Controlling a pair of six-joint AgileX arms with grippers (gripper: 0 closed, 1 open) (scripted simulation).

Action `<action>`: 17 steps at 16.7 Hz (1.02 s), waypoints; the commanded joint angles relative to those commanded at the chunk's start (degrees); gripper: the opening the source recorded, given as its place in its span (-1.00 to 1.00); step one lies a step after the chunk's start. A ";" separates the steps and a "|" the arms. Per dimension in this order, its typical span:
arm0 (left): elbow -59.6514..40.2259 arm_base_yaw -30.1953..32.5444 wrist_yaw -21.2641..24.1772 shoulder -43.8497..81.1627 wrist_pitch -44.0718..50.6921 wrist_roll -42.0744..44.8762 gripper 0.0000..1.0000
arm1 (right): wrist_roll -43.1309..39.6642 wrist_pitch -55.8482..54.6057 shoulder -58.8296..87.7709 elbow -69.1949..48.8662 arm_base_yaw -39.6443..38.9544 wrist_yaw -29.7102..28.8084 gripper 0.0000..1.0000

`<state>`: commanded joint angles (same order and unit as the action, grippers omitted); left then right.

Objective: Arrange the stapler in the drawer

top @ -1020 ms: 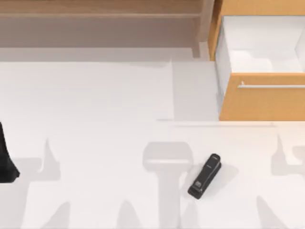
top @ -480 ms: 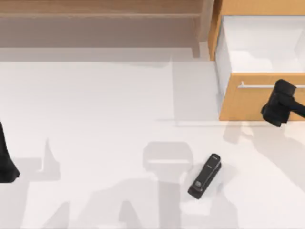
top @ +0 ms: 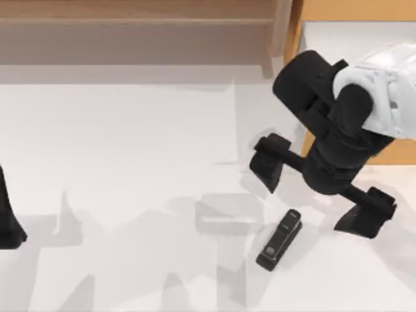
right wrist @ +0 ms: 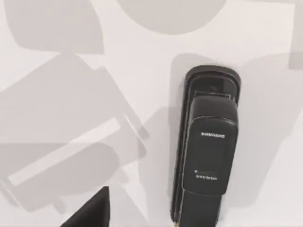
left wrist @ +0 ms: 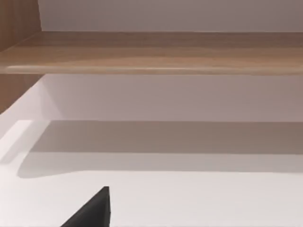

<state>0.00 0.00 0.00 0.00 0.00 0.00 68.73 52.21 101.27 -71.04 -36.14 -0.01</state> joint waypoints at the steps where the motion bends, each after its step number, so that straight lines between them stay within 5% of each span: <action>1: 0.00 0.00 0.00 0.00 0.00 0.00 1.00 | 2.10 1.59 2.92 -2.17 -1.10 0.00 1.00; 11: 0.00 0.00 0.00 0.00 0.00 0.00 1.00 | 6.83 4.94 9.28 -6.86 -3.44 0.00 1.00; 17: 0.00 0.00 0.00 0.00 0.00 0.00 1.00 | 7.01 -4.36 13.24 -1.71 -3.69 -0.03 1.00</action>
<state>0.00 0.00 0.00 0.00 0.00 0.00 75.74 47.85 114.51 -72.75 -39.84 -0.04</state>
